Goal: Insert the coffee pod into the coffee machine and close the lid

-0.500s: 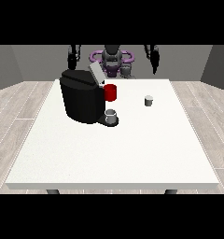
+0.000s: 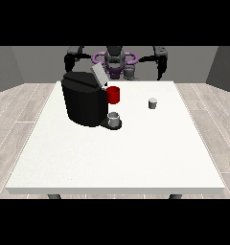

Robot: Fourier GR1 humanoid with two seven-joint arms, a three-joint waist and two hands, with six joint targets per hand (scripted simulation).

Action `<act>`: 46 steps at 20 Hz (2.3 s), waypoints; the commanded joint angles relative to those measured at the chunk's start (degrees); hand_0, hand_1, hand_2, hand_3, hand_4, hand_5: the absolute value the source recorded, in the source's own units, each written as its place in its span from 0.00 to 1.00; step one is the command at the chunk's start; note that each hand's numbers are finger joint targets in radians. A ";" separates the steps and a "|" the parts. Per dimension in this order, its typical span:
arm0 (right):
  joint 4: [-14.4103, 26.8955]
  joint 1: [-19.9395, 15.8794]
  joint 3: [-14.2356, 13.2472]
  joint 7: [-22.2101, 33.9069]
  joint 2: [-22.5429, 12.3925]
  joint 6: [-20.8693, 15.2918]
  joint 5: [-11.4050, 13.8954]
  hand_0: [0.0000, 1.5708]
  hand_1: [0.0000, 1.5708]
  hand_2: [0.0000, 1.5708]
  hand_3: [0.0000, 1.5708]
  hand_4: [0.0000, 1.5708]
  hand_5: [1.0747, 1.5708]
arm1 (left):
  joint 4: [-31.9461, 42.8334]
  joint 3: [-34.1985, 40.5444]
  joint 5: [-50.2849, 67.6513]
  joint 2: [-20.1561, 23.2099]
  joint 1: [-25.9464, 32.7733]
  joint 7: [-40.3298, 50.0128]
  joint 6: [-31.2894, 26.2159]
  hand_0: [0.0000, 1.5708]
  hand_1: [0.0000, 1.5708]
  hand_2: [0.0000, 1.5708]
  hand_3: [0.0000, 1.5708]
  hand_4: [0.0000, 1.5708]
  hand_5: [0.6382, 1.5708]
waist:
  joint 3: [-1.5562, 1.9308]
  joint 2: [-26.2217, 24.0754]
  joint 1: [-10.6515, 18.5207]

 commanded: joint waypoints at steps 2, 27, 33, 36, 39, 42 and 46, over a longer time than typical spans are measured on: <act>-0.87 -1.48 -0.69 -4.14 -0.11 1.67 -1.33 0.00 0.00 0.00 0.00 0.22 1.00 | 5.67 2.45 -4.47 7.36 -4.08 -0.33 -1.71 0.00 0.00 0.00 0.00 0.00 1.00 | 0.00 3.79 -2.71; -1.62 -7.11 1.15 -2.38 1.03 -2.03 3.70 0.00 0.00 0.00 0.00 0.30 1.00 | 42.63 1.40 -24.63 18.19 -23.43 -10.98 -0.66 0.00 0.00 0.00 0.00 0.00 1.00 | -0.06 16.60 -7.95; 3.54 -11.83 -1.44 -4.60 1.10 -2.54 2.82 0.00 0.00 0.00 0.00 0.23 1.00 | 45.11 0.12 -28.41 16.65 -27.58 -9.03 1.77 0.00 0.00 0.00 0.00 0.00 1.00 | -0.03 18.59 -6.78; 6.48 -12.11 -2.16 -6.04 -0.04 -1.09 2.54 0.00 0.00 0.00 0.00 0.16 1.00 | 45.11 -0.29 -28.14 15.19 -28.87 -8.08 -0.69 0.00 0.00 0.30 0.00 0.00 1.00 | -0.02 17.49 -6.62; 4.08 -9.95 -0.13 -5.42 1.50 -3.27 4.64 0.00 0.00 0.00 0.00 0.24 1.00 | 48.07 1.07 -27.70 15.73 -28.01 -11.38 -0.60 0.00 0.00 0.12 0.00 0.00 1.00 | -0.05 17.35 -6.66; 9.06 -15.15 -4.86 -5.54 -0.35 -2.44 1.48 0.00 0.00 0.00 0.00 0.24 1.00 | 46.21 -0.68 -30.04 15.42 -30.81 -9.18 -0.69 0.25 0.25 0.45 0.38 0.00 1.00 | -0.02 18.24 -6.20; 10.50 -12.83 -4.15 -8.86 -0.74 -1.08 2.03 0.00 0.00 0.00 0.00 0.25 1.00 | 45.96 -1.78 -32.39 13.50 -29.33 -11.52 3.76 0.68 0.68 0.73 0.69 0.00 1.00 | -0.02 17.66 -6.69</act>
